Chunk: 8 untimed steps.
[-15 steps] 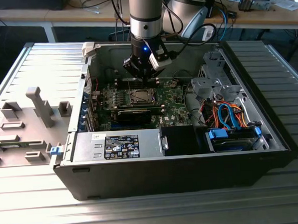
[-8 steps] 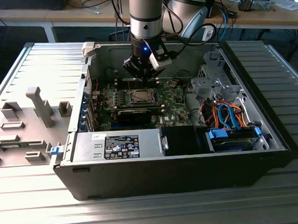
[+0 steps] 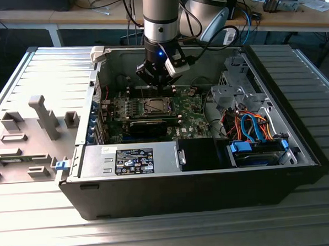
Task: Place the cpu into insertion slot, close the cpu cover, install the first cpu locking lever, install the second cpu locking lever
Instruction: 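Install the first cpu locking lever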
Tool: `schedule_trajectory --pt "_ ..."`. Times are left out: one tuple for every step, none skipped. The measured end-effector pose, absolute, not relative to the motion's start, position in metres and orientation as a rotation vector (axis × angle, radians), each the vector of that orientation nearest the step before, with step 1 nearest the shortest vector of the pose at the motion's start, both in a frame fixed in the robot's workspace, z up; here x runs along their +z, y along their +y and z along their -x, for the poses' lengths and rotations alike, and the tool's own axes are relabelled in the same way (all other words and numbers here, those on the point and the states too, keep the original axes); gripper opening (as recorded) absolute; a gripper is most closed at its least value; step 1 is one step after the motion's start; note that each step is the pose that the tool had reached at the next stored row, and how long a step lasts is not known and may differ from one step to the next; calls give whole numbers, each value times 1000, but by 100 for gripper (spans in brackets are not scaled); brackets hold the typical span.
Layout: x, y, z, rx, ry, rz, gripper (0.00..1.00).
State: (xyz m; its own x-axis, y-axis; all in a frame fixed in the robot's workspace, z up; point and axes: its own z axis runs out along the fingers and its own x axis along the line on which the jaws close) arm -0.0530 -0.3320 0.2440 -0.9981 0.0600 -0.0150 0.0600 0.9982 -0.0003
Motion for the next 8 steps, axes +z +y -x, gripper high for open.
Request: schedule_trajectory --pt "244 -332 53 -1 3125 -93 11" --pt "244 -332 53 -1 3125 -92 11" --pt "244 -332 53 -1 3125 -92 11" --pt "244 -332 53 -1 3125 -91 11" --pt "244 -332 53 -1 3125 -89 11" --pt "244 -332 53 -1 3125 -88 11" --pt "244 -332 53 -1 3125 -87 11" --pt "244 -332 53 -1 3125 -86 11"
